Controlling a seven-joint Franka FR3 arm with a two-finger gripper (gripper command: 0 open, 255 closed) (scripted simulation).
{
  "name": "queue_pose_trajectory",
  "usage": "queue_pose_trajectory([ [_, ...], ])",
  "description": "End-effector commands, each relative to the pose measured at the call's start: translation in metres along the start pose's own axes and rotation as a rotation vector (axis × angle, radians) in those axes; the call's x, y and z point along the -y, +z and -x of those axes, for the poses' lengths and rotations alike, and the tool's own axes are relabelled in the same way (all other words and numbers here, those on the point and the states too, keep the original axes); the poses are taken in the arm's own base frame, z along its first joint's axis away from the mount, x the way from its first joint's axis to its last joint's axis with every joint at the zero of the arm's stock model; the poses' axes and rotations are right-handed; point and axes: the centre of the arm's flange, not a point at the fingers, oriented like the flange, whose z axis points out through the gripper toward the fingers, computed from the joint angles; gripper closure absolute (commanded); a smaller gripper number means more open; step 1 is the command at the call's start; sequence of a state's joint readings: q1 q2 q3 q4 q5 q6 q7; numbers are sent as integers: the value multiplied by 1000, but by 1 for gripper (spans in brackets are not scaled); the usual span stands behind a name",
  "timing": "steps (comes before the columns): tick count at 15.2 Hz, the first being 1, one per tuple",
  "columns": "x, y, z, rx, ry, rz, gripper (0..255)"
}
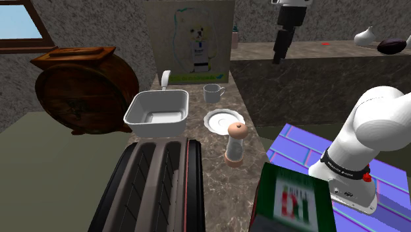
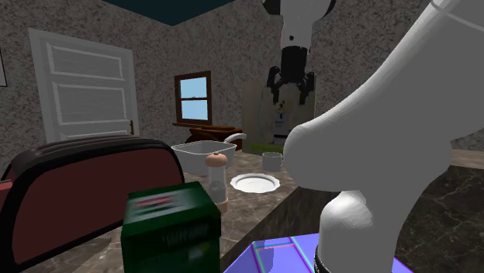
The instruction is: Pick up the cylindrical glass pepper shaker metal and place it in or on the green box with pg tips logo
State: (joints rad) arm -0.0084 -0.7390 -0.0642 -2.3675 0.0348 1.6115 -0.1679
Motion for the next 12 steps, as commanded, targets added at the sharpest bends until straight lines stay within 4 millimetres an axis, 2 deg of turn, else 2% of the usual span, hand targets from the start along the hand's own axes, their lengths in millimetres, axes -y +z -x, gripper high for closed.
queue_pose_trajectory([
  [1,0,0,0,0,0,0,0],
  [12,104,89,-15,-51,22,-57,0],
])
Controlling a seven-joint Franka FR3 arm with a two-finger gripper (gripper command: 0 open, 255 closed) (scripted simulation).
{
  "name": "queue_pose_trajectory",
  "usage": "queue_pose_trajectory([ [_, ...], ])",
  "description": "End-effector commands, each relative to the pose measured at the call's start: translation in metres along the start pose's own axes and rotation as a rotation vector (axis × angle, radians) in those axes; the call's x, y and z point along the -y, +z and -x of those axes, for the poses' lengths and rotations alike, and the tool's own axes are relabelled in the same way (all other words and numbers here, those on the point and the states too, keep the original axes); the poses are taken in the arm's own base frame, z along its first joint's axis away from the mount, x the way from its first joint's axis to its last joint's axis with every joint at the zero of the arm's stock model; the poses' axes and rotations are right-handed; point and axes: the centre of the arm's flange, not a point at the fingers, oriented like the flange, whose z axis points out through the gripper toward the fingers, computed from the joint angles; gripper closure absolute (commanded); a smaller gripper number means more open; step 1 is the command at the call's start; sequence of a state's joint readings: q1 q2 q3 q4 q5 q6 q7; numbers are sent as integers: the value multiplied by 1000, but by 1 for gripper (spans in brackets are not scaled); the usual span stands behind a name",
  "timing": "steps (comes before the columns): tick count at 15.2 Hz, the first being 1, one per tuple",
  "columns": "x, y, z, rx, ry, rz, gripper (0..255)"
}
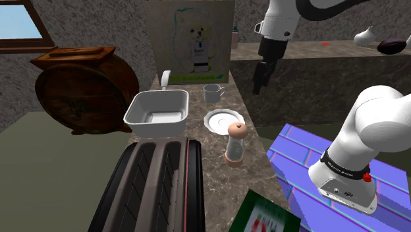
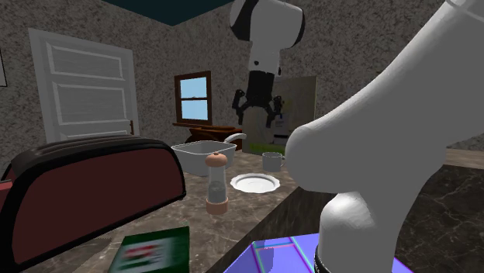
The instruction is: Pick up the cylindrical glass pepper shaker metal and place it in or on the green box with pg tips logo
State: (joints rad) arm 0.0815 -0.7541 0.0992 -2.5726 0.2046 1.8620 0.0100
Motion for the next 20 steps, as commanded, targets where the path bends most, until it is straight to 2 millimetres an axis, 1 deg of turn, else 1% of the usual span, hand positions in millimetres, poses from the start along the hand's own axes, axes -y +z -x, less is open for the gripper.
queue_pose_trajectory([
  [1,17,18,-4,-11,6,-12,0],
  [9,93,82,-16,-48,22,-53,0],
  [10,94,83,-16,-48,22,-53,0],
  [16,96,115,-18,-48,22,-53,0],
  [17,96,123,-18,-48,22,-53,0],
  [20,96,123,-18,-48,22,-53,0],
])
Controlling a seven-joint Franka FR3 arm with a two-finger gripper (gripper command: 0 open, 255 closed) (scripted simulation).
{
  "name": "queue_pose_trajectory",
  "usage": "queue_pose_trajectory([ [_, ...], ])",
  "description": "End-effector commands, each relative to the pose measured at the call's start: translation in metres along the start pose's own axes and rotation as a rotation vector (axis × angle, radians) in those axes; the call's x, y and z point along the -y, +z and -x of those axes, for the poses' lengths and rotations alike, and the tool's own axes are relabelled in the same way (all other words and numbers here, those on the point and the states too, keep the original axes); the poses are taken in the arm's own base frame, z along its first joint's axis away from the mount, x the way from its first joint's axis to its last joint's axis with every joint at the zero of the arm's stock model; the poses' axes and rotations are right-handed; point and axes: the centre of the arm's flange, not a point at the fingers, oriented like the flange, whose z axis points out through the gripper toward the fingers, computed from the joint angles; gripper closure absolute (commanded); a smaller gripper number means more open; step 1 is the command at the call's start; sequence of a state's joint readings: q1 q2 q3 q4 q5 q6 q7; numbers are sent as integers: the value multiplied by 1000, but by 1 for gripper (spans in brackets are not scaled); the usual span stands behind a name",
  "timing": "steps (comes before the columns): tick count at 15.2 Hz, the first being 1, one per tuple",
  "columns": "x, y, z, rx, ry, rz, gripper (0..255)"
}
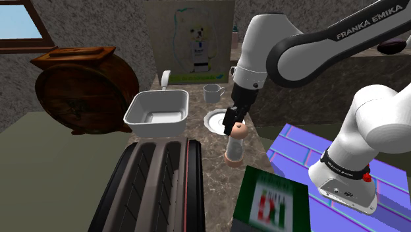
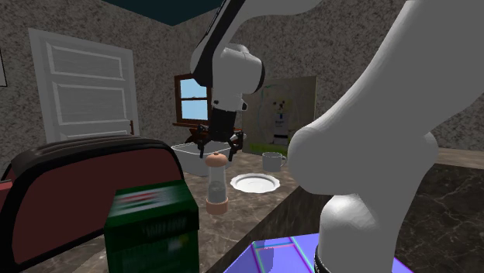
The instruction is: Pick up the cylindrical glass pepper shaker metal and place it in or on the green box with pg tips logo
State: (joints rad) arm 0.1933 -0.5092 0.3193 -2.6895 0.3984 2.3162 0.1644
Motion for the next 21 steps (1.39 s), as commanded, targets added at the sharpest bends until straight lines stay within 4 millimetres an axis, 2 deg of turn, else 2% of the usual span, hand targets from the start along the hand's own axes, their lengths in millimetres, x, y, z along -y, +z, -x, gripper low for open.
queue_pose_trajectory([
  [1,0,1,0,0,0,0,0],
  [5,0,1,0,0,0,0,0],
  [6,0,1,0,0,0,0,255],
  [15,0,1,0,0,0,0,255],
  [21,6,-30,-3,0,0,0,255],
])
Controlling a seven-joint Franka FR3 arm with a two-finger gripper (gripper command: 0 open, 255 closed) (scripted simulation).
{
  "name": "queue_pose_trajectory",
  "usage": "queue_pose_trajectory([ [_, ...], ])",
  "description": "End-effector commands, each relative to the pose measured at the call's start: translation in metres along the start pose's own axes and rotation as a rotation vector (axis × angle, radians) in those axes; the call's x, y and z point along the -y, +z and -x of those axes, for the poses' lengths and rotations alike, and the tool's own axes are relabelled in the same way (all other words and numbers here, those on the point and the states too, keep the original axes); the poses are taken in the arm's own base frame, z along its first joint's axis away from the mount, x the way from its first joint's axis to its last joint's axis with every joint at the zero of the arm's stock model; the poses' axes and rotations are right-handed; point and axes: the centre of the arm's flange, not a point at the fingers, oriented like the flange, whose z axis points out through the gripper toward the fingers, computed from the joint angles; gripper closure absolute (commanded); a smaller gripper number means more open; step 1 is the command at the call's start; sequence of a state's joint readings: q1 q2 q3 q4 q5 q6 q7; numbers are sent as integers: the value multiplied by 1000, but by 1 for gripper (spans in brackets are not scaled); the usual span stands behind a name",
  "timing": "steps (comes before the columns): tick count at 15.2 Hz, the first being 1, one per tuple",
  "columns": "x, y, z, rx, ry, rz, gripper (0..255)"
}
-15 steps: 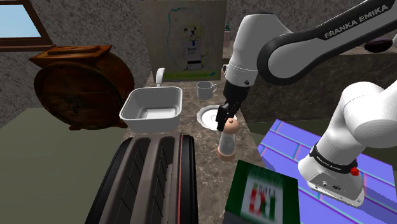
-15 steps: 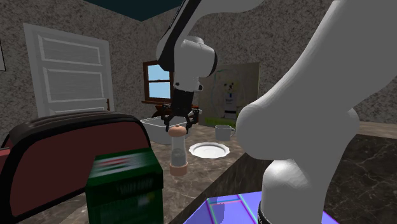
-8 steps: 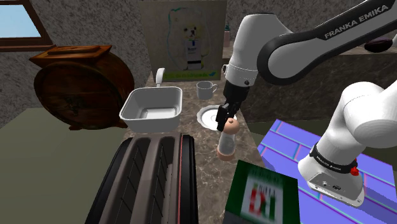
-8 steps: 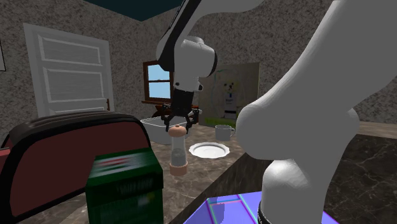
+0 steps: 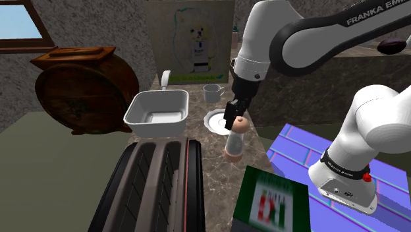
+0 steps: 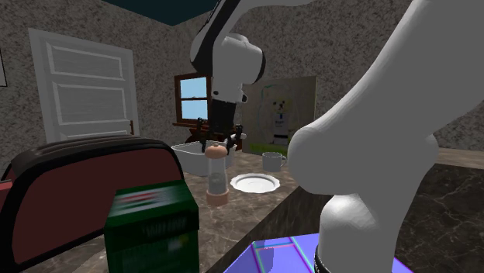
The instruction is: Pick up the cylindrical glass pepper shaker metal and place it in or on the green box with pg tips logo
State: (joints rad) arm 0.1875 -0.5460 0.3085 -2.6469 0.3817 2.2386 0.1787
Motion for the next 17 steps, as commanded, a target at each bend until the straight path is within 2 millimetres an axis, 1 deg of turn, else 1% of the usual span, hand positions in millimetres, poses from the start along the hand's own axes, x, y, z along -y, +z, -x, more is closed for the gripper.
queue_pose_trajectory([
  [1,2,-10,0,0,0,0,255],
  [17,17,-93,-7,0,0,0,255],
])
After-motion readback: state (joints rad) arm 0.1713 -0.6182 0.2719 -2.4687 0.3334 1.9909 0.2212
